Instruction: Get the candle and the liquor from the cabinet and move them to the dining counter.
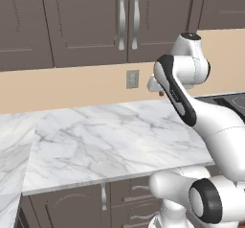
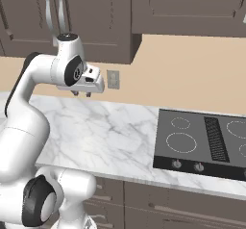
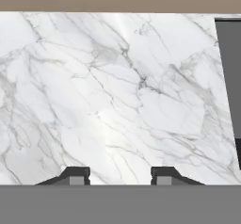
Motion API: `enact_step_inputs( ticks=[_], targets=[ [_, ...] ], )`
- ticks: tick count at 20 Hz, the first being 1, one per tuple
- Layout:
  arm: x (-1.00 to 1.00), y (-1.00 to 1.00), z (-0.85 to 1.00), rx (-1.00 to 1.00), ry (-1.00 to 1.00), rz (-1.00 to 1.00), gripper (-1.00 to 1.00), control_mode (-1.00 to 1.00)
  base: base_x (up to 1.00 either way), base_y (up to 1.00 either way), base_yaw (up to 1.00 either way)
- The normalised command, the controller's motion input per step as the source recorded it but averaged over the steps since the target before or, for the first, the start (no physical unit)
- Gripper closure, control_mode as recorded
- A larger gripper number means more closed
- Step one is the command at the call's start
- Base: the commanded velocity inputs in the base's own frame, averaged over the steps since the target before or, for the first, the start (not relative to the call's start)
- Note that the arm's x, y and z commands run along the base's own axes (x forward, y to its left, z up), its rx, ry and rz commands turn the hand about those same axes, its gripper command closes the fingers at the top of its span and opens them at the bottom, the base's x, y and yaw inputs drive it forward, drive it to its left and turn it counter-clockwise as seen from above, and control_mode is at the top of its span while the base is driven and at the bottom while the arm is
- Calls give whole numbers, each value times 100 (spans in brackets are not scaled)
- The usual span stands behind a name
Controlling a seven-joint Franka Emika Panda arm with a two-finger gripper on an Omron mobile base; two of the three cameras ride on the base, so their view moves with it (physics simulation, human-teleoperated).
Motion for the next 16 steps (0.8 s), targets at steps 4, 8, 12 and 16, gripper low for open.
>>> enact_step_inputs(
  ticks=[4,8,12,16],
  targets=[
    [-3,0,0,0,-1,0,-100,-100,0,0,0],
    [-1,0,-2,0,-1,0,-100,-100,0,0,0],
    [-34,0,0,-1,-27,-4,-100,-100,0,0,0],
    [-47,1,14,-6,-48,-4,-100,-100,0,0,0]
  ],
)
